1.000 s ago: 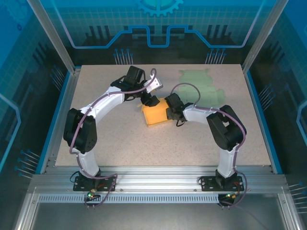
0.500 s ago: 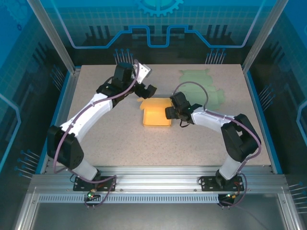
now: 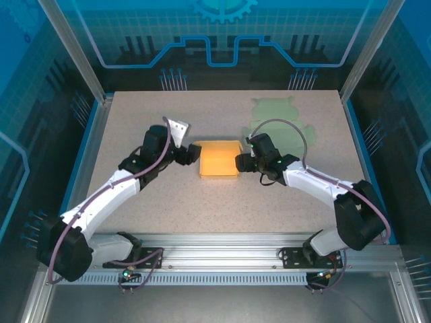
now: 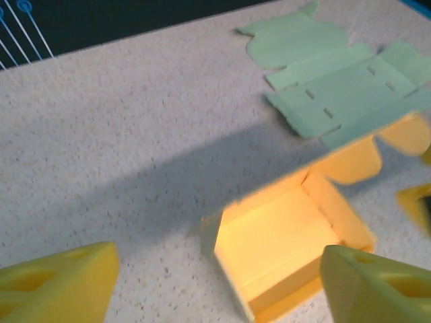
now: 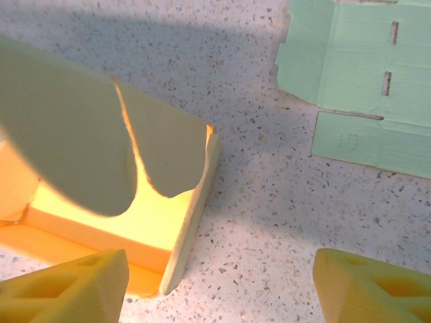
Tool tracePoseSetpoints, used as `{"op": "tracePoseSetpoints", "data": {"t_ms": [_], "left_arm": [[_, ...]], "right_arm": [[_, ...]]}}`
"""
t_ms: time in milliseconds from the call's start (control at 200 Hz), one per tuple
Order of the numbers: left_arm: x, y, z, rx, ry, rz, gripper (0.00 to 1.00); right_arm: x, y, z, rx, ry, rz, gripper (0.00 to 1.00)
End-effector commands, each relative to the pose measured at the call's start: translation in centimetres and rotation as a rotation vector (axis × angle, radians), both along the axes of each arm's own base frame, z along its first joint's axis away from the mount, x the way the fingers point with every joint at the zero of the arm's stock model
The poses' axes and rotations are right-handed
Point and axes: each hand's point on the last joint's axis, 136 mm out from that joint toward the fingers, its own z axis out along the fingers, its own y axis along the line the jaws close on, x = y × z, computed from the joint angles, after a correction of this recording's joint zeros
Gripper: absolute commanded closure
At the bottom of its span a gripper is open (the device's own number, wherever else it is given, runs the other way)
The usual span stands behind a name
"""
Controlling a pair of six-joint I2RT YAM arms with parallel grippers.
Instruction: Fold the paper box
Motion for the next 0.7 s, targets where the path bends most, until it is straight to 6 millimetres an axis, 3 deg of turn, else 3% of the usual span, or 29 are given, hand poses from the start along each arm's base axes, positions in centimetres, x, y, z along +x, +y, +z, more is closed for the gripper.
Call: {"op": "tracePoseSetpoints", "data": {"t_ms": [0, 195, 305, 550, 695], "left_arm": [[0.2, -0.9, 0.1, -0.136, -0.08, -0.004, 0.3], [1.7, -3.2, -3.0, -0.233, -0.025, -0.055, 0.36], [3.2, -3.5, -4.5, -0.264, 0.013, -0.033, 0.36], [5.1, -2.9, -5.8, -0.314, 0.047, 0.004, 0.37], [5.3, -3.9, -5.7, -0.321, 0.071, -0.048, 0.47]], "right_arm": [[-1.0, 0.6, 1.2, 0.035, -0.013, 0.027, 0.29], [-0.3, 1.5, 1.9, 0.066, -0.004, 0.018, 0.39], [0.4, 2.0, 2.4, 0.066, -0.002, 0.02, 0.42], [1.4, 2.2, 2.8, 0.037, -0.009, 0.007, 0.43], [2.0, 2.5, 2.4, 0.02, -0.002, 0.012, 0.44]]}}
